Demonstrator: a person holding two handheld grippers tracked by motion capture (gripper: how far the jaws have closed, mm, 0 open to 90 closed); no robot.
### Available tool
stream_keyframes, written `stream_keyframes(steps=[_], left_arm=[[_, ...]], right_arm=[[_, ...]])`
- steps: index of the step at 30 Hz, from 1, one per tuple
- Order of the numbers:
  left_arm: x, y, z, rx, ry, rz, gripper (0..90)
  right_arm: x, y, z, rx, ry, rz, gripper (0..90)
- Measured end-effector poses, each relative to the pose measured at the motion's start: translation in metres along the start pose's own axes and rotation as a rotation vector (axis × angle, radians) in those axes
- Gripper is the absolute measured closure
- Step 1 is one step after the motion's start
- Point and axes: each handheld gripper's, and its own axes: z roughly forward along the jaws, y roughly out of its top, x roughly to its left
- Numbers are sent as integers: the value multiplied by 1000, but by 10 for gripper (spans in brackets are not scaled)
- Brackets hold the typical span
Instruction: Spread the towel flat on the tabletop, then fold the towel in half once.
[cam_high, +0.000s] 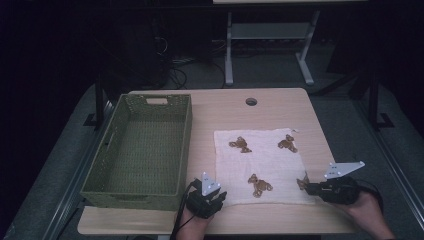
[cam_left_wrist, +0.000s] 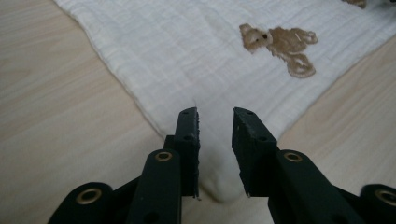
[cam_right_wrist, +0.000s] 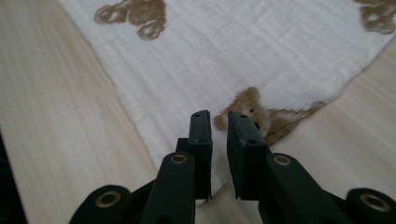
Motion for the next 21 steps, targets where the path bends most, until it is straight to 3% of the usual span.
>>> stream_keyframes(steps=[8,21], left_arm=[[12,17,16,-25,-16,2,629],[39,54,46,-36,11,23,567]], right_arm=[[-10,11,5,-35,-20,18,723],[-38,39,15,-84,-36,28,653]])
